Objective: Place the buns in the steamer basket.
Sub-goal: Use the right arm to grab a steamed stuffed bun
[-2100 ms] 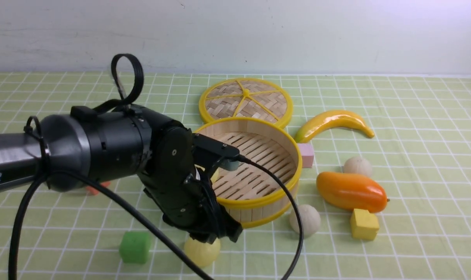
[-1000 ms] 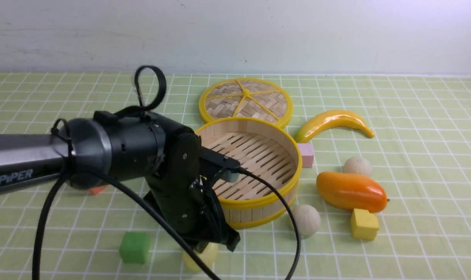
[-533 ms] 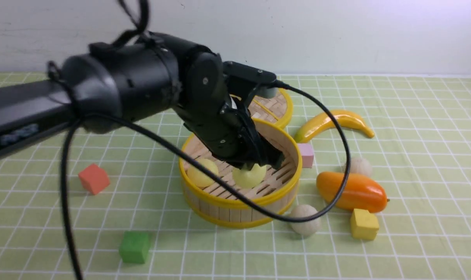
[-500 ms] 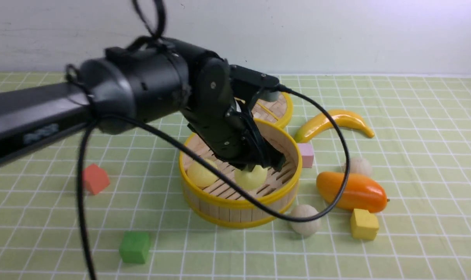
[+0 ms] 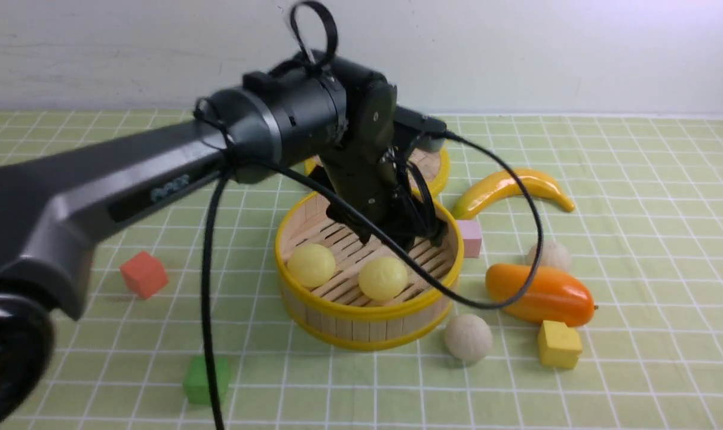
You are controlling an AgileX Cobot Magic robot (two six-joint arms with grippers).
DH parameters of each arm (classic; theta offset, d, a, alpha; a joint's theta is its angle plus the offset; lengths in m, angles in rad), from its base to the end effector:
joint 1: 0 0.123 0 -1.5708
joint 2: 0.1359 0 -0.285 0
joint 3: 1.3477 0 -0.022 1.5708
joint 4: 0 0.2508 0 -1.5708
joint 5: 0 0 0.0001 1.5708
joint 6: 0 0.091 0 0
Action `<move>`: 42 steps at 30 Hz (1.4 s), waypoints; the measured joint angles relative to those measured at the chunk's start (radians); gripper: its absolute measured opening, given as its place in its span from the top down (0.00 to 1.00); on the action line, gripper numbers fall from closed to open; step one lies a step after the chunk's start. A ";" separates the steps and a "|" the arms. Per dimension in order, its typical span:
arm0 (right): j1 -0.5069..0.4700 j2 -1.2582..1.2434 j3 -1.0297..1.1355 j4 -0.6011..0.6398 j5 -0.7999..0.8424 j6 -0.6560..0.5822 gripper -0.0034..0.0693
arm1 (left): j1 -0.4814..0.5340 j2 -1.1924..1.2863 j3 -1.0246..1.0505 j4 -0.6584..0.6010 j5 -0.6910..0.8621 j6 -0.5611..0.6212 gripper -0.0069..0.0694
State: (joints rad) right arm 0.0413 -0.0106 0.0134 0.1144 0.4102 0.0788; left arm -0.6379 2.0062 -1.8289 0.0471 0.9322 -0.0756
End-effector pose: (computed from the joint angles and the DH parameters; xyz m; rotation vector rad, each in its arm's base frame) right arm 0.0512 0.0063 0.1727 0.1041 1.8958 0.1963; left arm 0.3662 -0.2671 0.2845 0.7446 2.4963 -0.2001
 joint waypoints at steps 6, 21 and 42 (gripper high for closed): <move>0.000 0.000 0.000 0.000 0.000 0.000 0.62 | -0.006 -0.384 0.217 -0.047 -0.093 -0.026 0.89; 0.000 0.000 0.000 0.000 0.000 0.000 0.62 | -0.006 -1.444 1.397 -0.167 -0.804 -0.033 0.93; 0.036 0.222 -0.297 0.464 0.110 0.014 0.65 | -0.006 -1.854 1.682 -0.201 -0.746 -0.078 0.93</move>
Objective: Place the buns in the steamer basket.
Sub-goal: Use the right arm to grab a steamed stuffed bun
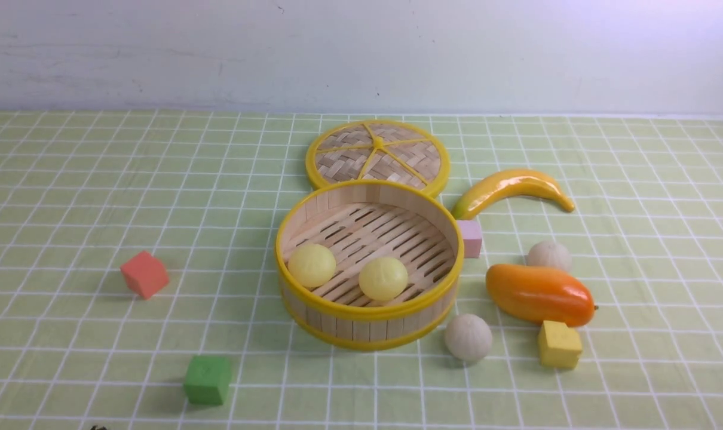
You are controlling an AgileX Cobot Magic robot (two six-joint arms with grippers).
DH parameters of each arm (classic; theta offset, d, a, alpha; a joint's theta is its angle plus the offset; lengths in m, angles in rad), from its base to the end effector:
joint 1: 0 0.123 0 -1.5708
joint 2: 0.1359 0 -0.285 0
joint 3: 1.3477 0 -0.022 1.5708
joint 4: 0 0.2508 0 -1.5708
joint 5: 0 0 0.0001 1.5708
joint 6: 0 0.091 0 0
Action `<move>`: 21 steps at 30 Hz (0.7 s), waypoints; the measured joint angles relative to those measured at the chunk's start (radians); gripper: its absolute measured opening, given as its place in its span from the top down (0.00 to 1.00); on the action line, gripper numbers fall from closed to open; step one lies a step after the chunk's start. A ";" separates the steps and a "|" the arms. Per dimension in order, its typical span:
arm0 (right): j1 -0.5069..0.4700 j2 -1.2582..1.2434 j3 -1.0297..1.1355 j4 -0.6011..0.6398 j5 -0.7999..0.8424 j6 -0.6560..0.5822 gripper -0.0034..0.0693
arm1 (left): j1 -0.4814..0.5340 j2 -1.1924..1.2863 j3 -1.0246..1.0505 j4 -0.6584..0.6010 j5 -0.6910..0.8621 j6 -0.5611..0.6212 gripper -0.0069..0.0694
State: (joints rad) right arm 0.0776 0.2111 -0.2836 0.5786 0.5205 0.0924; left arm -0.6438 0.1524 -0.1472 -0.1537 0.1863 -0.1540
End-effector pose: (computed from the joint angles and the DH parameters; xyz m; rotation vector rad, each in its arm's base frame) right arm 0.0579 0.0294 0.2566 0.3084 1.8867 0.7256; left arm 0.0507 -0.0413 0.2371 0.3129 1.6984 -0.7340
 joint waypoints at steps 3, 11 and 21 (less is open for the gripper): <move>0.001 0.279 -0.243 -0.100 0.276 -0.145 0.70 | 0.000 0.000 0.000 0.000 0.026 0.000 0.93; 0.064 0.801 -0.546 -0.222 0.489 -0.201 0.80 | 0.000 0.000 0.000 0.000 0.045 -0.001 0.93; 0.376 1.202 -0.768 -0.362 0.386 -0.250 0.71 | 0.000 0.000 0.000 0.000 0.048 -0.001 0.93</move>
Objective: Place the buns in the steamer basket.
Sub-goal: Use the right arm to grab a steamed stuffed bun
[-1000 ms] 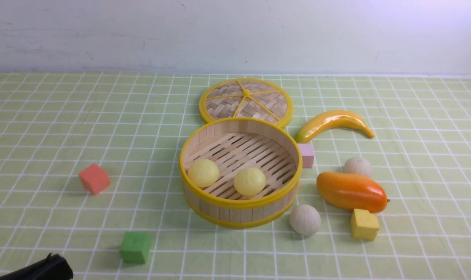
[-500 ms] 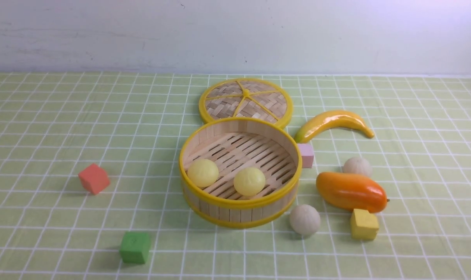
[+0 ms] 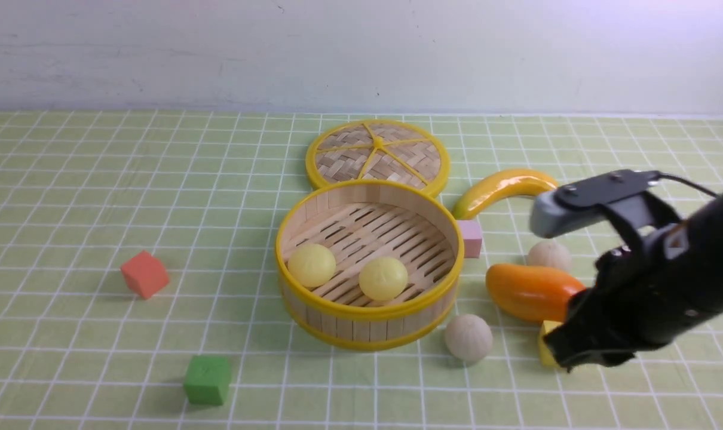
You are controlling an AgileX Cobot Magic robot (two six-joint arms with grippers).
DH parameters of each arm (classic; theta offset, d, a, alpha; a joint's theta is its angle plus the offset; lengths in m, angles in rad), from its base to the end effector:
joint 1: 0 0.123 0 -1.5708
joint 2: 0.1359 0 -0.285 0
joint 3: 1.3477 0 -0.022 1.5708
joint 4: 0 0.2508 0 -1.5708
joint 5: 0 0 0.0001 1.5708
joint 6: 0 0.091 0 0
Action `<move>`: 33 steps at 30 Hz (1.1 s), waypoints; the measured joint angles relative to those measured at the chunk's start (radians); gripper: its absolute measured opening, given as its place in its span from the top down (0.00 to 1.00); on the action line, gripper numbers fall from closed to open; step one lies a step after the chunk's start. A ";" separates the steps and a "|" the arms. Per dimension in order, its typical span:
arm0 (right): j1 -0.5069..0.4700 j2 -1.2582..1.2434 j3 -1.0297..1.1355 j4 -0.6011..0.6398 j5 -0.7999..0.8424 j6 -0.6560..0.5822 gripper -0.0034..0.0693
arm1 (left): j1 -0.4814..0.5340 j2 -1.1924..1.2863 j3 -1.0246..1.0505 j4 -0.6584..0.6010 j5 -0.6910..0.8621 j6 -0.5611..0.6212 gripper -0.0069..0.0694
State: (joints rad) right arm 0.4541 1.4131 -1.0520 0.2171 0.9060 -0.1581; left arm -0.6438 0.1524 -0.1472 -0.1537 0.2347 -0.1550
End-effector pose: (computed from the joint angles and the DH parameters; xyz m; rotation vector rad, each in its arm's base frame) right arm 0.2415 0.1350 0.2787 -0.6996 2.6741 0.3511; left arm 0.0499 -0.0415 0.2328 0.3267 1.7462 -0.7258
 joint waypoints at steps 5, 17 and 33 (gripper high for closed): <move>0.024 0.176 -0.101 -0.020 -0.017 -0.004 0.54 | 0.000 0.000 0.000 0.000 0.000 0.000 0.93; 0.011 0.474 -0.305 -0.033 -0.062 -0.035 0.42 | 0.000 0.000 0.000 0.000 0.001 0.000 0.92; -0.025 0.545 -0.340 0.030 -0.093 -0.032 0.48 | 0.000 0.000 0.000 0.000 0.002 0.000 0.91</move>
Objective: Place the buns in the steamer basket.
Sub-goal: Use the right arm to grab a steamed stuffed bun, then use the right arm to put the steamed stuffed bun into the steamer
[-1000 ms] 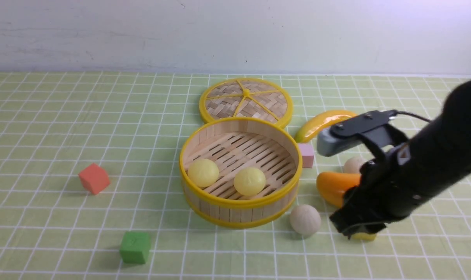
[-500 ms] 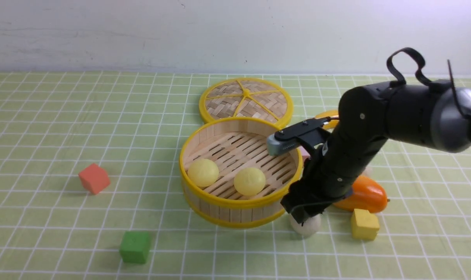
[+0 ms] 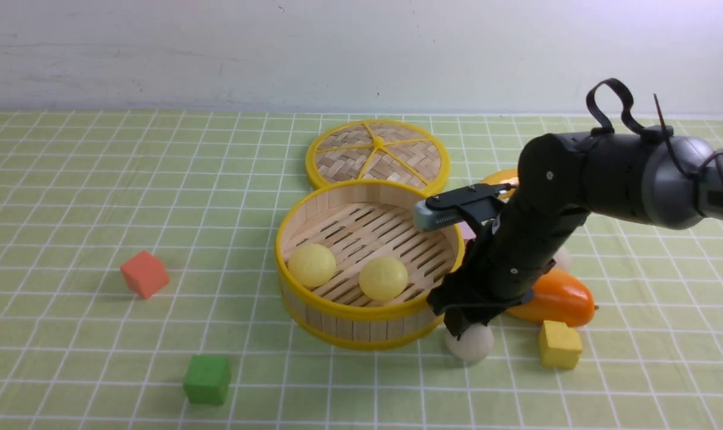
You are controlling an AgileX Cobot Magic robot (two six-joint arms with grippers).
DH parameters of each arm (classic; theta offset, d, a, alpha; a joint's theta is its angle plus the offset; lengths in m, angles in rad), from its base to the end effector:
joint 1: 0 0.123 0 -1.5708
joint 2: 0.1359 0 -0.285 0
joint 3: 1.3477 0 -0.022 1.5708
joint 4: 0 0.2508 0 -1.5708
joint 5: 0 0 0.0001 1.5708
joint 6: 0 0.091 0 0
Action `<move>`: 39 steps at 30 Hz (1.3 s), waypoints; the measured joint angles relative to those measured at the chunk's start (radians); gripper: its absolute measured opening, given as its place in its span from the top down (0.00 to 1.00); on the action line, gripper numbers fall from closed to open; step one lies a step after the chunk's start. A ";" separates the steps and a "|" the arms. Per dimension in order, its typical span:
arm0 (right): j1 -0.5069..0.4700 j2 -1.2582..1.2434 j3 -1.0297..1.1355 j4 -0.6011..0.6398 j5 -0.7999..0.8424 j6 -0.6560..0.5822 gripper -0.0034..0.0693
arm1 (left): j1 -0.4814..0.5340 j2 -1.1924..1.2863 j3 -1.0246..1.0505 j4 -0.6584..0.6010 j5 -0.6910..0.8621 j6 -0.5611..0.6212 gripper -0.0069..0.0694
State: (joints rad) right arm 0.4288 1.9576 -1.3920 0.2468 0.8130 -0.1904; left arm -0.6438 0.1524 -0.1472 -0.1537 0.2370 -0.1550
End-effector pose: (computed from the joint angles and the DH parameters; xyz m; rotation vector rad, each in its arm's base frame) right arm 0.3579 0.1814 0.1883 -0.6744 2.7902 0.3380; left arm 0.0498 -0.0415 0.2326 0.3274 1.7484 -0.7254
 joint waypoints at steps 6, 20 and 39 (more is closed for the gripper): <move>0.000 0.009 -0.001 -0.002 -0.004 0.000 0.62 | 0.000 0.000 0.000 0.000 0.000 0.000 0.90; 0.000 -0.194 -0.002 0.053 0.152 -0.005 0.93 | 0.000 0.000 0.000 0.000 0.000 0.000 0.88; -0.022 0.116 -0.200 0.078 -0.280 -0.038 0.86 | 0.000 0.000 0.000 0.000 0.000 0.000 0.85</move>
State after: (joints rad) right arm 0.4070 2.0732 -1.5916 0.3247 0.5332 -0.2281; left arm -0.6438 0.1524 -0.1472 -0.1537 0.2370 -0.1550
